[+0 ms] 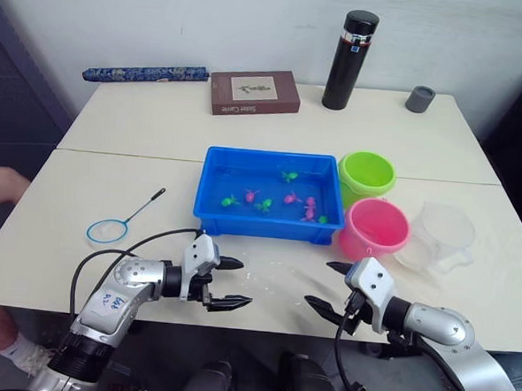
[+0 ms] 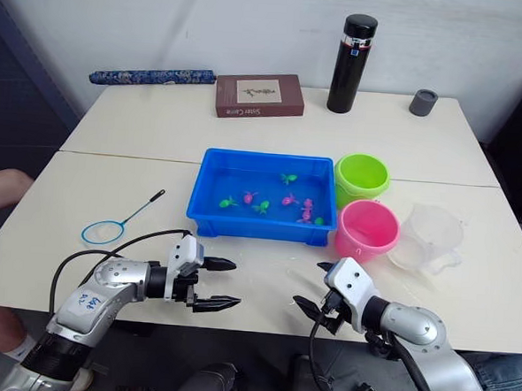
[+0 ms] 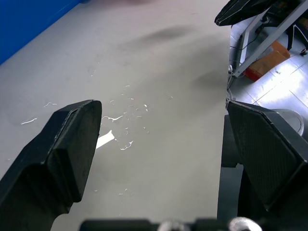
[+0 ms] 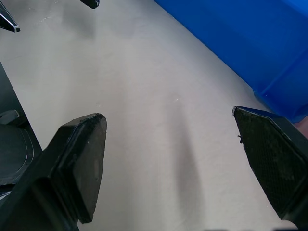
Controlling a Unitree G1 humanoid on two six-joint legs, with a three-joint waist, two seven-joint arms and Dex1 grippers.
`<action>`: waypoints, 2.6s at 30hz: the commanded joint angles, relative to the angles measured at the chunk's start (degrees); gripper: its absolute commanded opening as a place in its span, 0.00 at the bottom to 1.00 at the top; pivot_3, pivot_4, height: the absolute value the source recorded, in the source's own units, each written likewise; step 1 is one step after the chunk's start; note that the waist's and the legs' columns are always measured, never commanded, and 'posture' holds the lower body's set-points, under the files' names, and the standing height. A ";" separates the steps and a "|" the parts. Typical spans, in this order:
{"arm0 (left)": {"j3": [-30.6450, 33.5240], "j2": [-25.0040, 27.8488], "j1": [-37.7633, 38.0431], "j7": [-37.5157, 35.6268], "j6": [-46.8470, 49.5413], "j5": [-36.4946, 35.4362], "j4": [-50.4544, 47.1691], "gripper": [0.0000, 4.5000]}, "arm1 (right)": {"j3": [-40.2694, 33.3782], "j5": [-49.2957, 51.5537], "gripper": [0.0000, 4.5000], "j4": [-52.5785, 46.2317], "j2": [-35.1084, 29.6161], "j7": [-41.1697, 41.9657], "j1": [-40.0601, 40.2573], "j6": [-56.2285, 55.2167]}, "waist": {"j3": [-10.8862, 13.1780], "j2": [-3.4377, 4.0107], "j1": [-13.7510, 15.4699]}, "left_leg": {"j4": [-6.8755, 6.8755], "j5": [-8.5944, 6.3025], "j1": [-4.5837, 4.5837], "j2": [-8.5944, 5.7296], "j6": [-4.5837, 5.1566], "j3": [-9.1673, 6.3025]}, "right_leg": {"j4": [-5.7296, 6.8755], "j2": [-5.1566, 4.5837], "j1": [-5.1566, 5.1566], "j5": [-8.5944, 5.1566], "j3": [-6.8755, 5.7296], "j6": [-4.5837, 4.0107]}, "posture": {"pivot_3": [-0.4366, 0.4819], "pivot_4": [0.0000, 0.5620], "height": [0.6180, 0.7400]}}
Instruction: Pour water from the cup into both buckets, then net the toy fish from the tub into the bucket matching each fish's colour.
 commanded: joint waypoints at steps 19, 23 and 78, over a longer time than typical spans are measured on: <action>2.19 -0.09 -25.04 -11.47 15.84 -17.59 -2.97 0.99 | -35.28 13.25 1.00 -18.85 15.30 -20.18 20.83 12.18 | -0.01 0.00 0.09 | 0.02 0.00 -0.03 -0.02 -0.05 -0.17 | 0.05 0.01 0.04 -0.01 -0.10 -0.01 | 0.48 0.27 1.00; 1.84 -2.68 -30.32 -11.42 14.48 -16.82 0.94 0.99 | -40.08 10.48 1.00 -13.88 19.08 -30.15 16.34 13.92 | -0.02 0.02 -0.21 | 0.02 0.01 -0.01 -0.03 -0.06 -0.15 | 0.05 0.02 0.05 -0.01 -0.06 -0.01 | 0.48 0.27 1.00; 1.83 -3.73 -32.26 -6.90 13.56 -14.78 1.61 1.00 | -34.32 -2.19 0.01 18.79 18.41 -41.38 -7.45 -10.52 | -0.06 0.13 -0.17 | 0.00 0.09 0.01 -0.03 -0.14 -0.17 | 0.45 0.07 0.01 -0.05 -0.03 -0.09 | 0.48 0.27 1.00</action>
